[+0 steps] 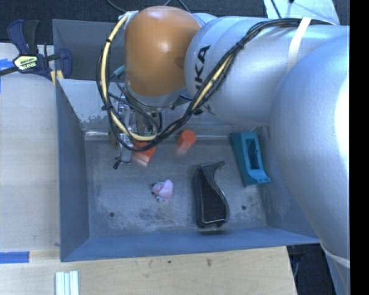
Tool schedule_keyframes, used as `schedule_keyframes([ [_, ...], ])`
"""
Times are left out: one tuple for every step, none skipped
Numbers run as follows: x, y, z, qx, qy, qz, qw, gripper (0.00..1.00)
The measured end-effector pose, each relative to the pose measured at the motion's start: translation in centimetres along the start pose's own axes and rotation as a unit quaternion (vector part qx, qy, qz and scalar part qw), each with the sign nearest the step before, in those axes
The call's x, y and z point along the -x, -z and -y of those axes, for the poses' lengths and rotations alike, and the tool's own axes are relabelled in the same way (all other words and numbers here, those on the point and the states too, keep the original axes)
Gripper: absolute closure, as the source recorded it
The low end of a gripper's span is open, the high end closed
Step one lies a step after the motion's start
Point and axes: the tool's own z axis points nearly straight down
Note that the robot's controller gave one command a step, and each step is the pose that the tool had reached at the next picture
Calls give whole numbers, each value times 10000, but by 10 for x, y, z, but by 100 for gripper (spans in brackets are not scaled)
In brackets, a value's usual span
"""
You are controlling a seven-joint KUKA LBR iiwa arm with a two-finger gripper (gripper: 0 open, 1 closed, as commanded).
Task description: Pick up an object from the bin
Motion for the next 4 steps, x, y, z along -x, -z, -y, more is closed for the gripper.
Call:
schedule_keyframes([
  [11,-36,35,10,122,6,9999,0],
  [4,-75,68,-3,286,8,9996,0],
  [7,-111,100,12,1845,17,9828,100],
  [7,-111,100,12,1844,17,9828,100],
])
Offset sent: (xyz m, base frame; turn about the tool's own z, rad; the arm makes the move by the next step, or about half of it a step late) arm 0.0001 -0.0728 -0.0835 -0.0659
